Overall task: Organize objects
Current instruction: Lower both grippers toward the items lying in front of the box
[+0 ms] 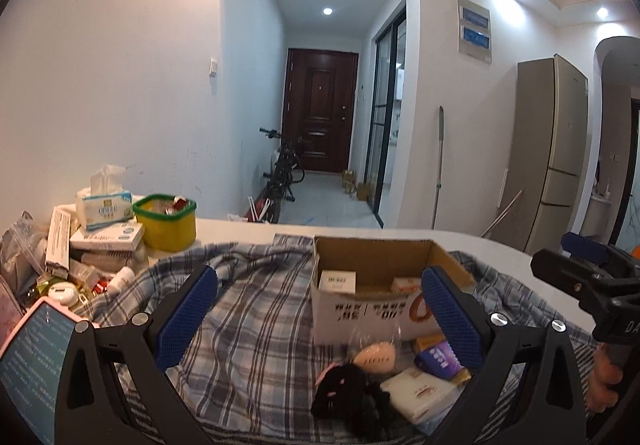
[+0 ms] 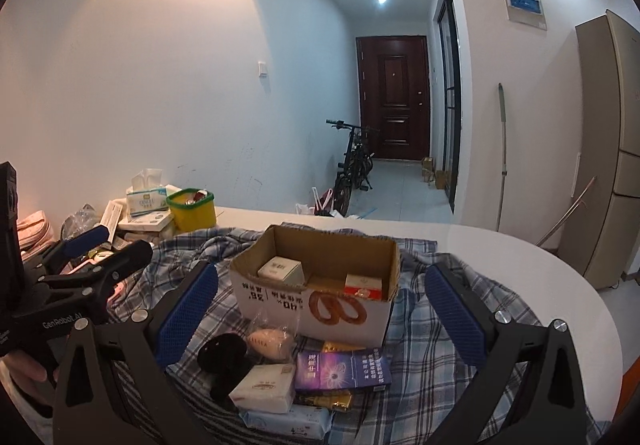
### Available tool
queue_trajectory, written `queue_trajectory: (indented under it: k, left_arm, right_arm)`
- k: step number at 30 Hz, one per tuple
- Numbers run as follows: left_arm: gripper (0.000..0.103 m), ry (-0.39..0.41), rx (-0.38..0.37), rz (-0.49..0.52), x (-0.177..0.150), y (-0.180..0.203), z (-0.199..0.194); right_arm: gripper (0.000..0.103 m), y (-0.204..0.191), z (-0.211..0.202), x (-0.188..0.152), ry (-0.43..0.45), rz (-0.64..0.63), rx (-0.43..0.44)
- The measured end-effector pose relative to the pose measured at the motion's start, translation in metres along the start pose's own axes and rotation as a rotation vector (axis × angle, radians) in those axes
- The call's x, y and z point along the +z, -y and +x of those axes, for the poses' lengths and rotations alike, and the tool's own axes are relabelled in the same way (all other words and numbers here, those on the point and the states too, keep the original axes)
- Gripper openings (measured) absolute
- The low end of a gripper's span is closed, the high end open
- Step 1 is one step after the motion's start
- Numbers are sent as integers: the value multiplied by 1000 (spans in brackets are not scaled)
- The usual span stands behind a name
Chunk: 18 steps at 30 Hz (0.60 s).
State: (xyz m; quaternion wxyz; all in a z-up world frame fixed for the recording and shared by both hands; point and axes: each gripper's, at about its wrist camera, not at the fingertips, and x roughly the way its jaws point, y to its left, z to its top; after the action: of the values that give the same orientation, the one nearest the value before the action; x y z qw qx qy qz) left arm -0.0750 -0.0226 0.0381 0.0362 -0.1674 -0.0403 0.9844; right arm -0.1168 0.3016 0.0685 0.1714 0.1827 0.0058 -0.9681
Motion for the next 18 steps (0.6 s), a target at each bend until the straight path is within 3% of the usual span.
queue_trajectory:
  k: [9, 12, 18]
  left_arm:
    - [103, -63, 38, 15, -28, -4, 34]
    - [103, -117, 56, 48, -35, -3, 49]
    - [103, -223, 7, 27, -49, -11, 72]
  right_arm:
    - [103, 7, 25, -17, 14, 18, -64]
    - [103, 8, 33, -24, 0, 10, -68]
    - [103, 10, 52, -42, -69, -14, -79]
